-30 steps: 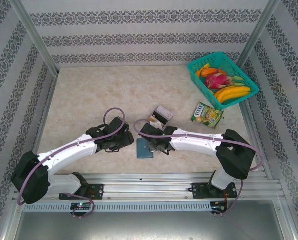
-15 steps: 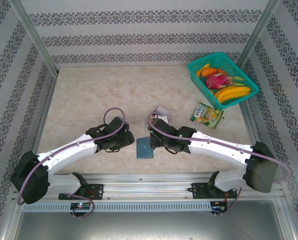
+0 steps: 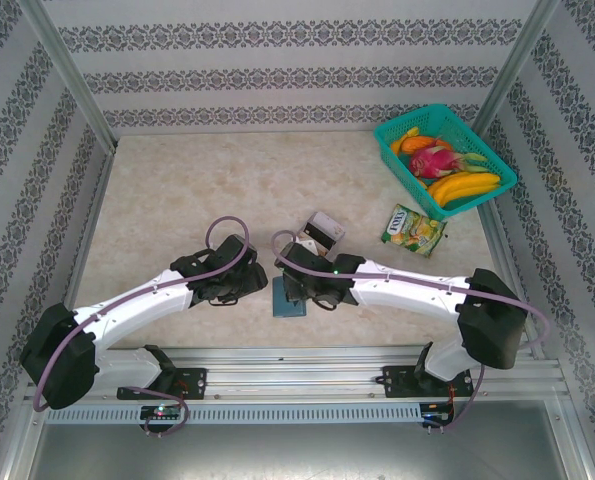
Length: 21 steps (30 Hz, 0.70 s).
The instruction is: Put the credit cards into the card holder
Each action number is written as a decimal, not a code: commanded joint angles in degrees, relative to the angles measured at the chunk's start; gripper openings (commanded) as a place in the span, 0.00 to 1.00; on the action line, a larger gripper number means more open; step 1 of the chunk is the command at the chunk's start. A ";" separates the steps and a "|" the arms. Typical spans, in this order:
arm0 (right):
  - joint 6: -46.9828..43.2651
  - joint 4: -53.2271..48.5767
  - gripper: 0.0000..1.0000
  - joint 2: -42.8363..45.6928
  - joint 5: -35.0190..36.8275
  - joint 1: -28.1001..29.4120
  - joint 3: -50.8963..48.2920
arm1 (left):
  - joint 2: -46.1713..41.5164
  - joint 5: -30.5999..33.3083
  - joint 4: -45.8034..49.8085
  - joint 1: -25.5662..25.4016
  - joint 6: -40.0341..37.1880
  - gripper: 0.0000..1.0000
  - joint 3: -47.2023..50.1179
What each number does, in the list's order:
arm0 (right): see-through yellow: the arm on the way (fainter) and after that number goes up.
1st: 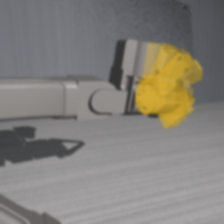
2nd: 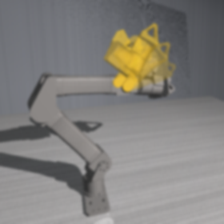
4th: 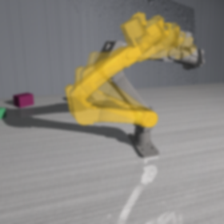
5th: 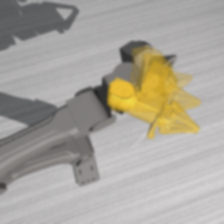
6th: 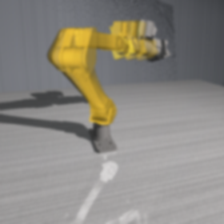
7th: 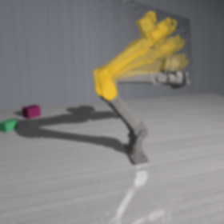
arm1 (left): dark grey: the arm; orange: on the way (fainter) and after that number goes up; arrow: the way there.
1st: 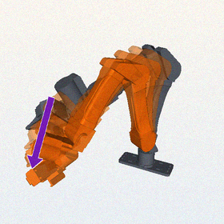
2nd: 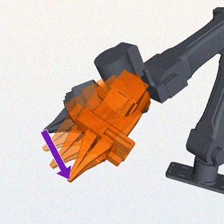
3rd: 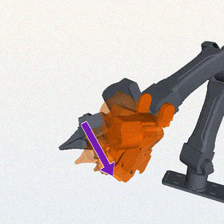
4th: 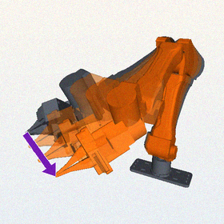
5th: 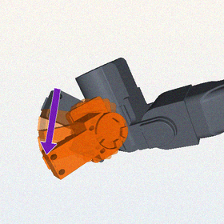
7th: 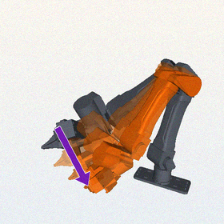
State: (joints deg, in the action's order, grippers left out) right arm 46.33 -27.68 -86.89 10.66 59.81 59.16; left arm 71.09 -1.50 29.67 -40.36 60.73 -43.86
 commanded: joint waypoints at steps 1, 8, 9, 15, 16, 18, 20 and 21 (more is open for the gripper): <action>-0.45 -4.35 0.00 -2.44 3.60 1.35 2.96 | -0.32 0.18 -0.71 0.90 0.25 0.64 0.22; 0.43 -9.64 0.00 -2.86 8.72 1.23 3.04 | -0.18 0.00 -0.41 0.90 0.00 0.64 0.01; 0.67 -10.18 0.00 -2.16 9.54 1.16 2.67 | -0.20 -0.13 -0.48 0.90 -0.01 0.64 -0.08; 1.48 -9.13 0.00 1.41 9.04 -0.65 -0.98 | 0.63 -0.84 -1.25 0.90 -0.51 0.64 -0.36; 1.63 -8.46 0.00 1.79 8.49 -1.10 -1.80 | 0.90 -1.29 -1.56 0.92 -0.70 0.64 -0.48; 2.08 -5.66 0.00 2.48 6.14 -1.92 -4.00 | 1.56 -2.48 -2.60 0.94 -1.51 0.65 -0.80; 2.25 -1.73 0.00 3.22 3.63 -2.37 -6.11 | 2.49 -3.61 -3.52 0.90 -2.33 0.66 -1.24; 2.52 0.46 0.00 3.67 2.46 -2.58 -7.21 | 3.08 -4.42 -3.95 0.90 -2.94 0.67 -1.61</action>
State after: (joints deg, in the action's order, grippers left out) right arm 47.33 -32.12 -84.64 15.90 57.80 54.43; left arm 72.84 -3.70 28.25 -40.32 60.07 -43.92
